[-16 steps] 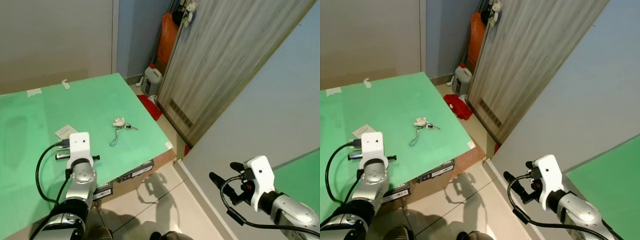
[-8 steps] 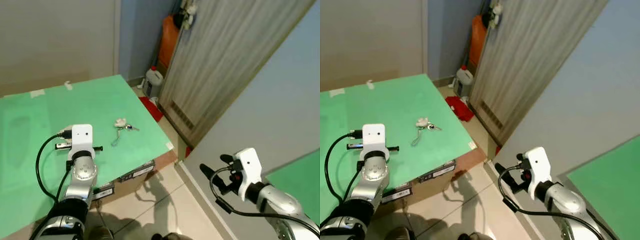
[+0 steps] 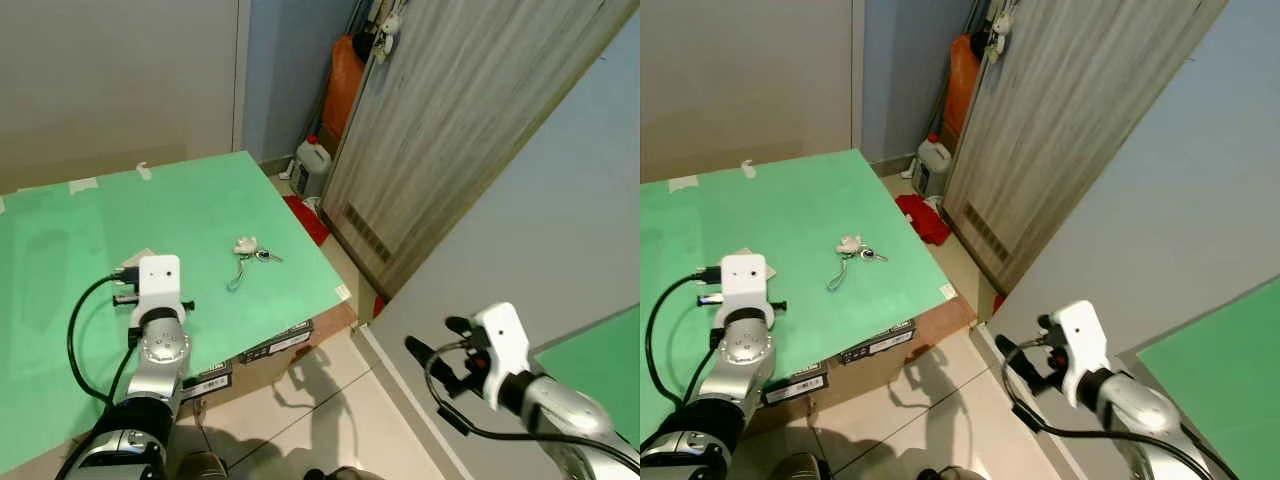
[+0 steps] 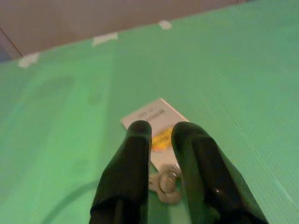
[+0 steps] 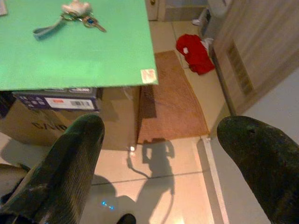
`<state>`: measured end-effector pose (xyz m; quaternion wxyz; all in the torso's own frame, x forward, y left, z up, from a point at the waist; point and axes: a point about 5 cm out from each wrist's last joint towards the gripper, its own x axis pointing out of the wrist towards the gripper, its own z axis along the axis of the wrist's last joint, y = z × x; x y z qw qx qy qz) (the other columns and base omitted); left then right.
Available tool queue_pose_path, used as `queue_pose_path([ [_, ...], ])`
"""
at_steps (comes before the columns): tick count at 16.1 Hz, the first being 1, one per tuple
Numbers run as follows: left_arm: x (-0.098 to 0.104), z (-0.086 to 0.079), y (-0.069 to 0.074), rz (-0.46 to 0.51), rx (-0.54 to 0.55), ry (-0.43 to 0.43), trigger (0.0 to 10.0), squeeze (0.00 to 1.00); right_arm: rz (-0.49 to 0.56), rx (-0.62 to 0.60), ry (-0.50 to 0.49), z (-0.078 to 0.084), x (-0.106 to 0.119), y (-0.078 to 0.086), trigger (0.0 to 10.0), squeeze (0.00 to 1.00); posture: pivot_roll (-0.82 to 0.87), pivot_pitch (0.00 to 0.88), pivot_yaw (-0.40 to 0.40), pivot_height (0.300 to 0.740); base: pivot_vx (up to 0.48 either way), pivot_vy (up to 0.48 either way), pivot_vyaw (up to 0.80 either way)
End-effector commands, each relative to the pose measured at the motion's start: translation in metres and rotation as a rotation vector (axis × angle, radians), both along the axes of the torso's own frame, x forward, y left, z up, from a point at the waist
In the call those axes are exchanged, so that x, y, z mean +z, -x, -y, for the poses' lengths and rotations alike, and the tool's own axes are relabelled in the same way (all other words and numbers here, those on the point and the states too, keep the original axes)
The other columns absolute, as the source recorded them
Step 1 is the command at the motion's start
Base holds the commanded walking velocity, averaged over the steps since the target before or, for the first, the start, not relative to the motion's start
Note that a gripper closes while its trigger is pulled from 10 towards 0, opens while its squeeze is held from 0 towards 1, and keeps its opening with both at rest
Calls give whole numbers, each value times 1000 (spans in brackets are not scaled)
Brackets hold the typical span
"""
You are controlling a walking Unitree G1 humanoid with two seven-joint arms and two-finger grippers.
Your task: Hang keys on a hook
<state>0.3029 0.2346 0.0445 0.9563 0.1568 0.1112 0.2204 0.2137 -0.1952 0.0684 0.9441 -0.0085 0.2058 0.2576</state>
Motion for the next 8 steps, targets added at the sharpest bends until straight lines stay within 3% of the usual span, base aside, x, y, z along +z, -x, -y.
queue_pose_path([
  [1,-5,9,-1,-30,-27,23,10000,1000,13,-18,28,10,5,3,10000,0,-100,88,-199,740,0,0,0],
  [8,-11,2,0,-82,-8,-9,10000,1000,7,-47,53,22,8,15,10000,0,-138,91,-188,740,0,0,0],
])
